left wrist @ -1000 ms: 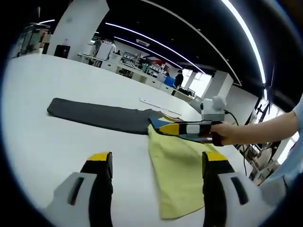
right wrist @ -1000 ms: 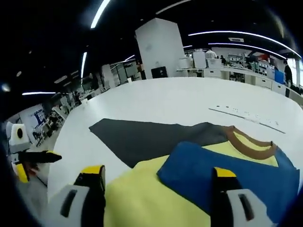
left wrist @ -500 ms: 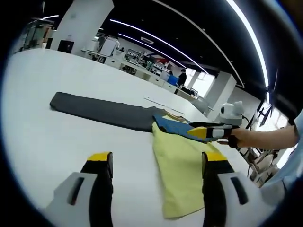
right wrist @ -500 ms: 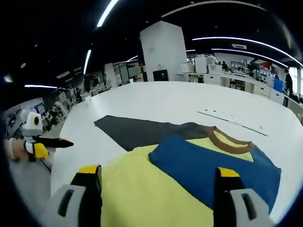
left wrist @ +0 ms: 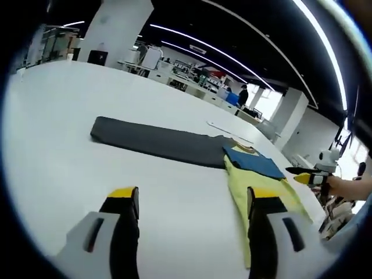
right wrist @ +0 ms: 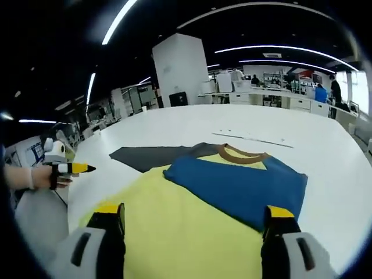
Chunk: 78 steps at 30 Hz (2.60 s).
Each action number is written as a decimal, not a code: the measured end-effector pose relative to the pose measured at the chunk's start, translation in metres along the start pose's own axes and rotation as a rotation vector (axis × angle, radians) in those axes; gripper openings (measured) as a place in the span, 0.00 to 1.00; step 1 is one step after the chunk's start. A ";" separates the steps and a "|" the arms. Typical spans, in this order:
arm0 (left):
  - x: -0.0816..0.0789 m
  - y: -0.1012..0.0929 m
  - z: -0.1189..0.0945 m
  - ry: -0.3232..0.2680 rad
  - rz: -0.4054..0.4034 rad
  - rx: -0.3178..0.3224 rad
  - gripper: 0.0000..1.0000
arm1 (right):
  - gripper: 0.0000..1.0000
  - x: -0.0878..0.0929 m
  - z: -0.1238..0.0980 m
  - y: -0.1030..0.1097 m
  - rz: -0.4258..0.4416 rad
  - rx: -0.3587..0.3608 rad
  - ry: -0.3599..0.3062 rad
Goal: Fold the garment on the visible template until the final outline fits inside the template.
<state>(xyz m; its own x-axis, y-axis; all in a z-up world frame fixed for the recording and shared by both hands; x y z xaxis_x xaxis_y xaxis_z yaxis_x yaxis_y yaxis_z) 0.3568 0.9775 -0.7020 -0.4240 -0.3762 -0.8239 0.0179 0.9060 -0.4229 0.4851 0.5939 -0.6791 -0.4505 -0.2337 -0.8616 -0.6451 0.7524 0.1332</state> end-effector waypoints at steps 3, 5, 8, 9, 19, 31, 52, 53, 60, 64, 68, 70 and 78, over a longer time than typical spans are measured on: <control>-0.003 0.025 0.004 0.014 0.008 -0.068 0.71 | 0.99 0.005 -0.007 -0.004 0.032 0.011 -0.004; -0.013 0.047 0.005 -0.014 0.035 -0.151 0.68 | 0.99 0.010 -0.010 -0.005 0.044 0.027 0.003; -0.025 0.065 0.009 -0.062 -0.013 -0.185 0.66 | 0.99 0.015 -0.017 -0.007 0.086 0.039 -0.006; -0.029 0.069 0.010 -0.074 -0.002 -0.199 0.64 | 0.99 0.015 -0.019 -0.008 0.092 0.046 -0.009; -0.039 0.084 0.027 -0.078 0.028 -0.252 0.52 | 0.98 0.026 -0.052 -0.021 0.111 0.110 -0.030; -0.050 0.112 0.037 -0.070 0.018 -0.348 0.24 | 0.98 0.042 -0.102 -0.027 0.230 0.169 -0.073; -0.064 0.132 0.047 -0.160 -0.111 -0.338 0.00 | 0.95 0.047 -0.106 -0.023 0.239 0.178 -0.060; -0.066 0.128 0.050 -0.168 -0.126 -0.316 0.00 | 0.95 0.047 -0.105 -0.022 0.235 0.178 -0.062; -0.076 0.074 0.076 -0.187 -0.136 -0.127 0.00 | 0.95 0.046 -0.104 -0.019 0.235 0.168 -0.069; -0.075 0.034 0.093 -0.185 -0.150 -0.056 0.00 | 0.95 0.044 -0.104 -0.019 0.228 0.158 -0.068; -0.072 -0.004 0.116 -0.151 -0.166 0.048 0.00 | 0.95 0.044 -0.106 -0.020 0.231 0.159 -0.075; -0.071 -0.018 0.122 -0.140 -0.140 0.064 0.00 | 0.95 0.045 -0.108 -0.022 0.243 0.162 -0.082; -0.077 -0.069 0.145 -0.116 -0.162 0.175 0.00 | 0.94 0.052 -0.113 -0.026 0.263 0.176 -0.084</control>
<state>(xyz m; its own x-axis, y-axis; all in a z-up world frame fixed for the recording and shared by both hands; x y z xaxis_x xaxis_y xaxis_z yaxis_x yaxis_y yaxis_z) 0.5189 0.9154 -0.6641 -0.3273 -0.5425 -0.7737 0.1188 0.7887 -0.6032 0.4090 0.4932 -0.6718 -0.5301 0.0289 -0.8475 -0.3937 0.8768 0.2761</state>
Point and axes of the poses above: the point that each gripper's makers call its tool centre point, and the gripper's own axes: z roughly forward along the fingers, y roughly to its left, x roughly out of its underside, the point moved 5 cm from there along -z, roughly backward along the fingers, and after that the axes turned 5 degrees about x, right-handed, at the moved point
